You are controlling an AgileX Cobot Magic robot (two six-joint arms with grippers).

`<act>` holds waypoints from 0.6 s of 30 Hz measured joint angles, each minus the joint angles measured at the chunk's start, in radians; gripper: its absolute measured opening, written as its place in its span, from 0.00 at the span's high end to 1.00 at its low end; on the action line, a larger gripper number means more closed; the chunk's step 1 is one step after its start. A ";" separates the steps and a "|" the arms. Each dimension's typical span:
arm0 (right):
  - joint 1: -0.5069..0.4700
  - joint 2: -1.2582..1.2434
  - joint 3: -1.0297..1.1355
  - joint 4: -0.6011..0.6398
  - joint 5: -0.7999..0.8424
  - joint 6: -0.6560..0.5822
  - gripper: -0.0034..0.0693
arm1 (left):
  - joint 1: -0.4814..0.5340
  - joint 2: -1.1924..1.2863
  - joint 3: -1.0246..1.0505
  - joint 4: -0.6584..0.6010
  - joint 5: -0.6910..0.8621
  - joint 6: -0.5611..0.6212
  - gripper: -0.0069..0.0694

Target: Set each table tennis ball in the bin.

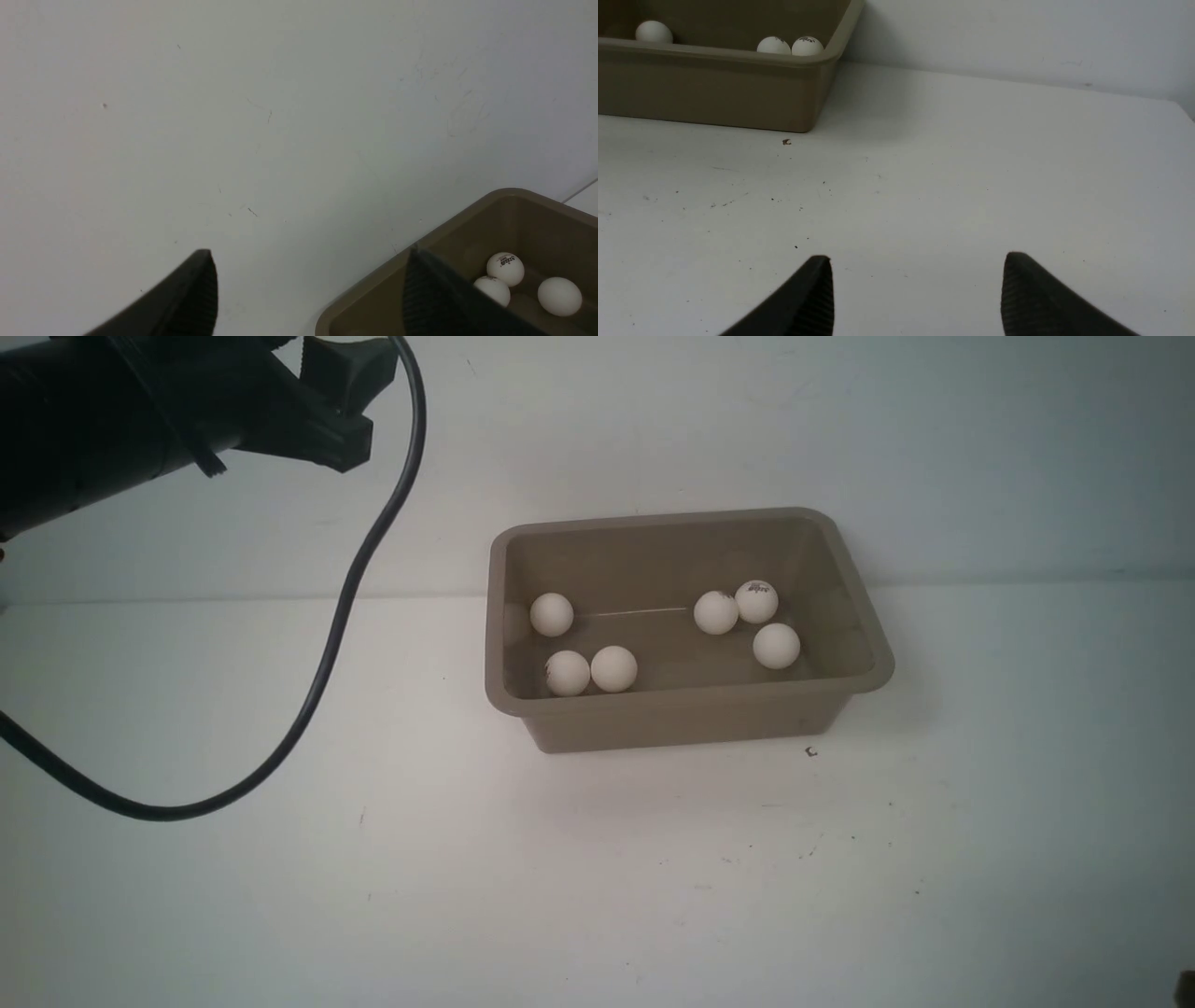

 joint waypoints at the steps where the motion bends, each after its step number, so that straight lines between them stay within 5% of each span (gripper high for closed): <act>1: 0.000 0.000 0.000 0.000 0.000 0.000 0.34 | 0.000 0.000 0.000 0.000 0.000 0.000 0.28; 18: -0.001 0.000 0.001 0.000 0.000 0.000 0.34 | 0.000 0.011 0.000 0.013 0.217 -0.004 0.28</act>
